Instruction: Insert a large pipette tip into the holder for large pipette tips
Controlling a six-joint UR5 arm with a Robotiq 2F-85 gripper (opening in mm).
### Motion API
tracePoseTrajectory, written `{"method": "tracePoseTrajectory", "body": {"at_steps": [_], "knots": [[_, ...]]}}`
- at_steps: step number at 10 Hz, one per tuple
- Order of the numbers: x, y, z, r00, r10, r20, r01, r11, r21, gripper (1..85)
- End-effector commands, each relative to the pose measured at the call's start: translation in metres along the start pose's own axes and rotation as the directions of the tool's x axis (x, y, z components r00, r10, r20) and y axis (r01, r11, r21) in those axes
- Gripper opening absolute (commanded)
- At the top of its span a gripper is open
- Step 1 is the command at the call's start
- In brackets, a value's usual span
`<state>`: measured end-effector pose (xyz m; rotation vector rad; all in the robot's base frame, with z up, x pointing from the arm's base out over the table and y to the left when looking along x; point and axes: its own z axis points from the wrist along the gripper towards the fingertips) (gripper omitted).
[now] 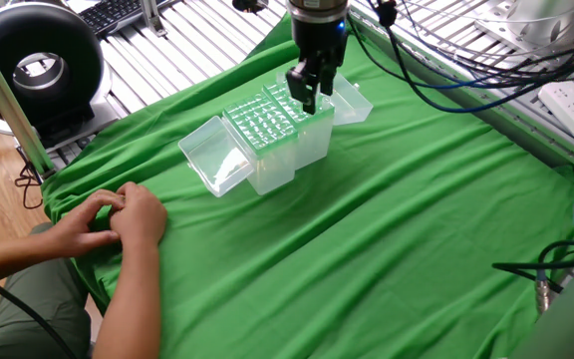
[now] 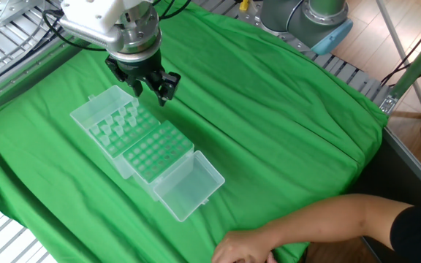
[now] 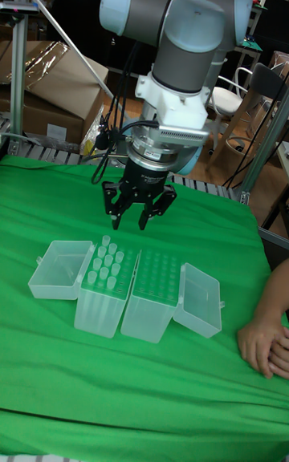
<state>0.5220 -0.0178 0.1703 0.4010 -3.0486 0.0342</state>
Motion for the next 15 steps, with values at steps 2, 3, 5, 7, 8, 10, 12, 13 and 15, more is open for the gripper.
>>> {"method": "tracePoseTrajectory", "body": {"at_steps": [2, 3, 5, 7, 8, 10, 12, 13, 15], "knots": [[0.003, -0.006, 0.003, 0.999, -0.038, 0.004, 0.038, 0.999, 0.007, 51.0], [0.005, -0.008, 0.000, 0.997, -0.071, -0.011, 0.071, 0.997, 0.018, 51.0], [0.007, -0.014, 0.001, 0.990, -0.137, -0.038, 0.139, 0.989, 0.044, 51.0], [0.009, -0.015, 0.001, 0.988, -0.141, -0.066, 0.145, 0.988, 0.054, 51.0], [0.010, -0.010, 0.002, 0.988, -0.141, -0.068, 0.144, 0.989, 0.035, 51.0], [0.014, -0.004, 0.003, 0.983, -0.165, -0.081, 0.167, 0.986, 0.009, 51.0], [0.013, -0.008, 0.003, 0.976, -0.199, -0.087, 0.202, 0.979, 0.024, 51.3], [0.012, -0.006, 0.005, 0.977, -0.195, -0.085, 0.198, 0.980, 0.021, 51.3], [0.011, -0.002, 0.006, 0.981, -0.180, -0.072, 0.181, 0.983, 0.003, 51.3]]}}
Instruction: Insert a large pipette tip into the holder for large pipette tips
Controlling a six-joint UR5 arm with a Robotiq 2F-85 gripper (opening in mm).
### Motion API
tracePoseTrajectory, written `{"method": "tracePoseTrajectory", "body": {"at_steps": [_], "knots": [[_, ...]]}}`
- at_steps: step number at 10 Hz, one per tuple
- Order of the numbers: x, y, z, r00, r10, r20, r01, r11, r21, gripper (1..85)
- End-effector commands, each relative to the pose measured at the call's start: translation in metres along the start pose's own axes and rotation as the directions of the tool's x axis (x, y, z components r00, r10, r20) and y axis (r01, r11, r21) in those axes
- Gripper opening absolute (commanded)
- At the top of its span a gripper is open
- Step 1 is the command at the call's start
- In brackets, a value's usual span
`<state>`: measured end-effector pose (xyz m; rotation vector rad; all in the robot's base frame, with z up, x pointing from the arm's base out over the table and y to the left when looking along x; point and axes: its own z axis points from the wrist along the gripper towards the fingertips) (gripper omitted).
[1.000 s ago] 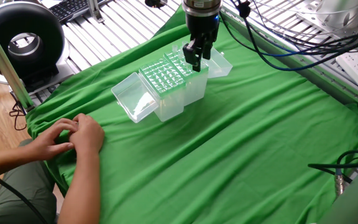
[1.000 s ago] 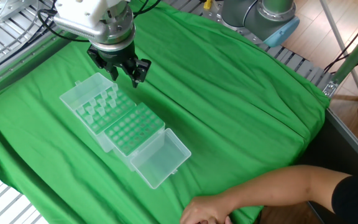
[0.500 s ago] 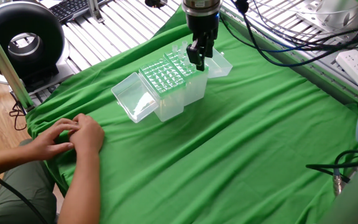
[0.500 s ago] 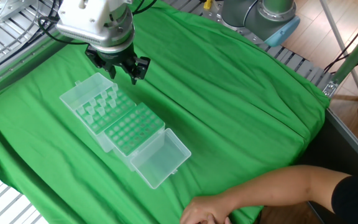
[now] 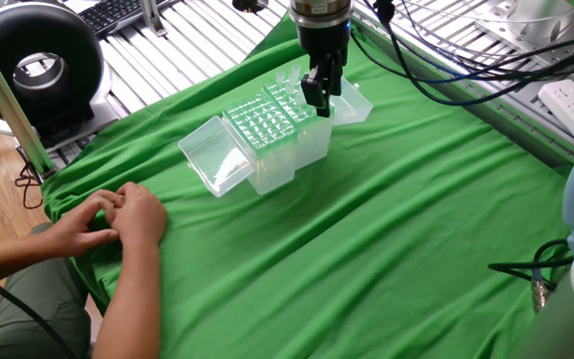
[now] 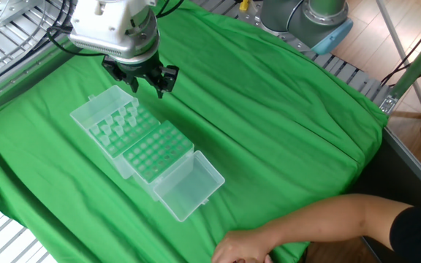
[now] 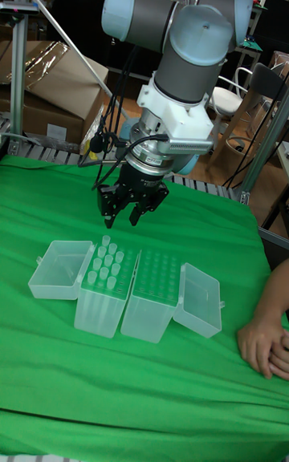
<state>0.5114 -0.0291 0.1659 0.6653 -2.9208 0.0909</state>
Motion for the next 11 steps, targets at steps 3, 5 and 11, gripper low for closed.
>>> {"method": "tracePoseTrajectory", "body": {"at_steps": [3, 5, 11], "knots": [[-0.010, 0.018, 0.000, 0.998, 0.048, 0.036, -0.045, 0.996, -0.074, 54.3], [-0.016, 0.026, -0.001, 0.993, 0.103, 0.052, -0.097, 0.989, -0.107, 58.0], [-0.014, 0.007, 0.000, 0.980, 0.191, 0.049, -0.190, 0.981, -0.041, 59.3]]}}
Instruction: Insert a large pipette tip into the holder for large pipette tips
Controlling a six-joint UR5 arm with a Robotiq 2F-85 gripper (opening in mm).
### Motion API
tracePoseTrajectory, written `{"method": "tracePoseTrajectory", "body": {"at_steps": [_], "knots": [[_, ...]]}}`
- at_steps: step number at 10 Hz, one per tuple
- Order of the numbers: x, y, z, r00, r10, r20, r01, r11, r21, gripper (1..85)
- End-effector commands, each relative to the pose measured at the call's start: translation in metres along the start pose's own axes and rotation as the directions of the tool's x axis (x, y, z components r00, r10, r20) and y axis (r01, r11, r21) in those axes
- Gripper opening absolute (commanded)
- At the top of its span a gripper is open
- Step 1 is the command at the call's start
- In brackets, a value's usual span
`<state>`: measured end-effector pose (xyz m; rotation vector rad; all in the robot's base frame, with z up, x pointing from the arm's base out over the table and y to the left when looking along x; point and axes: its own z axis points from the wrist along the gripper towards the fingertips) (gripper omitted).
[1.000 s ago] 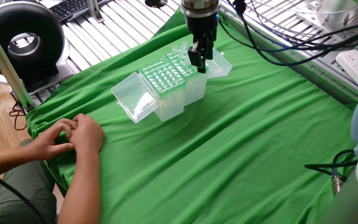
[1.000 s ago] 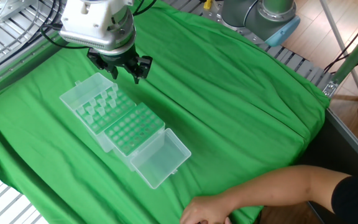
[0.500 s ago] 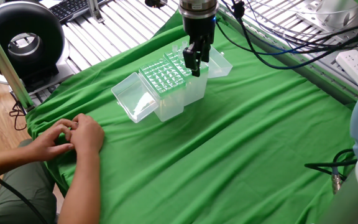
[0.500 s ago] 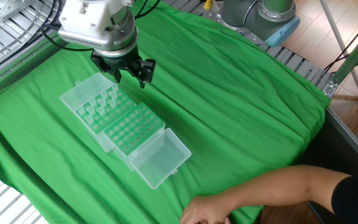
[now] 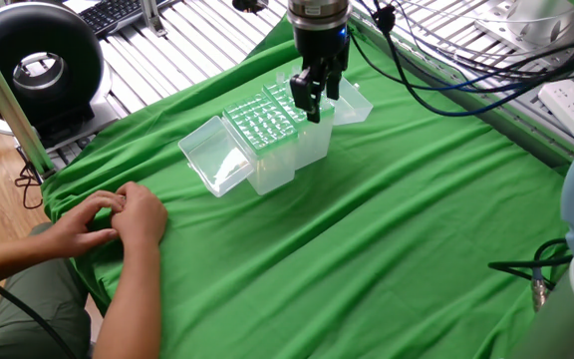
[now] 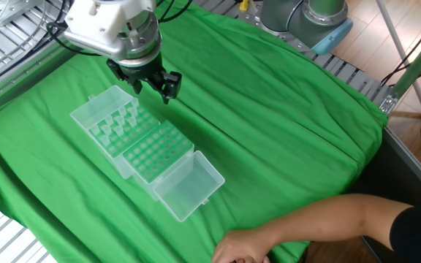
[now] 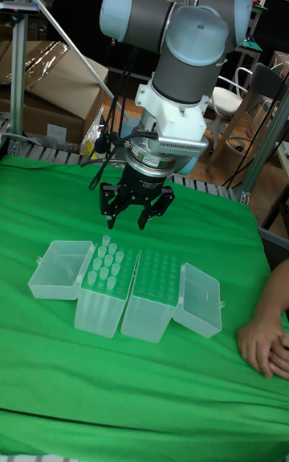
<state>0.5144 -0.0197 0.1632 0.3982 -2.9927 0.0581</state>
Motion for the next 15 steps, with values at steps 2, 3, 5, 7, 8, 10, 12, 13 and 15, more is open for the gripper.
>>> {"method": "tracePoseTrajectory", "body": {"at_steps": [2, 3, 5, 7, 8, 10, 12, 13, 15], "knots": [[-0.012, 0.005, -0.001, 0.999, 0.002, 0.049, -0.001, 1.000, -0.023, 59.3], [-0.015, -0.005, 0.000, 0.998, -0.004, 0.059, 0.005, 1.000, -0.020, 58.7], [-0.016, -0.022, 0.006, 0.996, -0.031, 0.083, 0.033, 0.999, -0.024, 58.7], [-0.018, -0.033, 0.010, 0.995, -0.040, 0.091, 0.043, 0.999, -0.021, 58.7], [-0.018, -0.036, 0.014, 0.994, -0.042, 0.097, 0.044, 0.999, -0.019, 58.3], [-0.015, -0.037, 0.017, 0.995, -0.044, 0.095, 0.046, 0.999, -0.027, 57.0], [-0.013, -0.034, 0.017, 0.995, -0.036, 0.090, 0.040, 0.998, -0.039, 55.0], [-0.012, -0.033, 0.017, 0.996, -0.034, 0.087, 0.037, 0.999, -0.040, 53.0], [-0.013, -0.032, 0.018, 0.996, -0.021, 0.092, 0.026, 0.999, -0.047, 47.3]]}}
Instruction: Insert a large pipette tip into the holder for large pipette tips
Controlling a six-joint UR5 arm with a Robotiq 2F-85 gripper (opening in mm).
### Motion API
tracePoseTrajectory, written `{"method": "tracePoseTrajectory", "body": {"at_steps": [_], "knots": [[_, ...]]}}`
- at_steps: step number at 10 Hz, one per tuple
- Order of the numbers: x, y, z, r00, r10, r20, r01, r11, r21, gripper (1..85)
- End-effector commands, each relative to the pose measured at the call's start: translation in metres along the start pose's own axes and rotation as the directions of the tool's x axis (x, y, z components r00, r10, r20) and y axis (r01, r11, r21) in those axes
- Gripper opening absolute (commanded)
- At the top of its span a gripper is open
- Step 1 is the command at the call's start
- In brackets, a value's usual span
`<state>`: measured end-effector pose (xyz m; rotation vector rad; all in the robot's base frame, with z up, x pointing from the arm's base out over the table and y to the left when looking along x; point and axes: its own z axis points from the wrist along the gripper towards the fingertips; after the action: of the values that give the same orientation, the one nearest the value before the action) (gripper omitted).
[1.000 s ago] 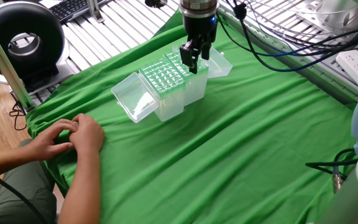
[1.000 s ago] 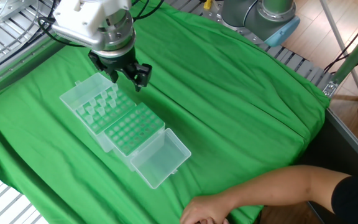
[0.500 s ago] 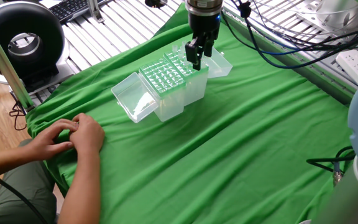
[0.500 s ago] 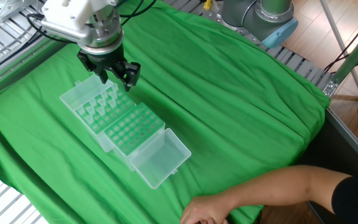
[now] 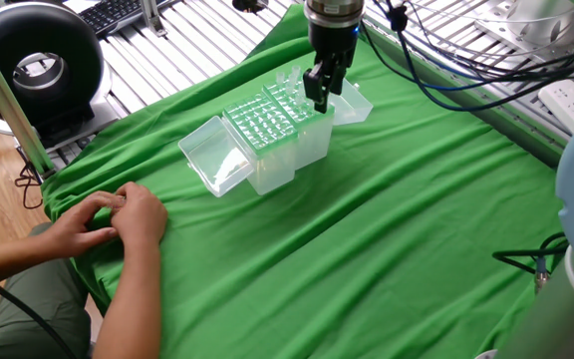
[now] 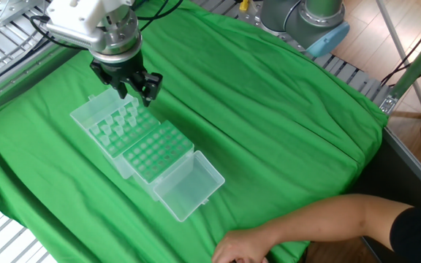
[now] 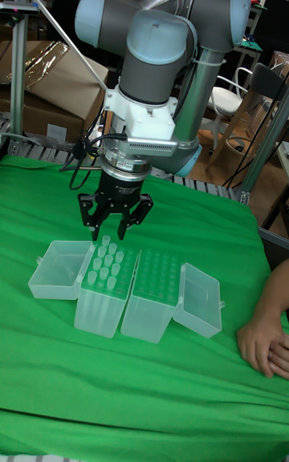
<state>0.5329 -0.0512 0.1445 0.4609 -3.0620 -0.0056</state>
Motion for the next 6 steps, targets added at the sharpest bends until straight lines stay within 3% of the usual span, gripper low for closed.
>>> {"method": "tracePoseTrajectory", "body": {"at_steps": [1, 6], "knots": [[-0.0014, 0.0052, 0.0005, 1.000, 0.018, 0.009, -0.018, 0.999, -0.028, 46.7], [-0.0031, 0.0074, 0.0032, 0.999, 0.035, 0.014, -0.034, 0.999, -0.041, 40.0]]}}
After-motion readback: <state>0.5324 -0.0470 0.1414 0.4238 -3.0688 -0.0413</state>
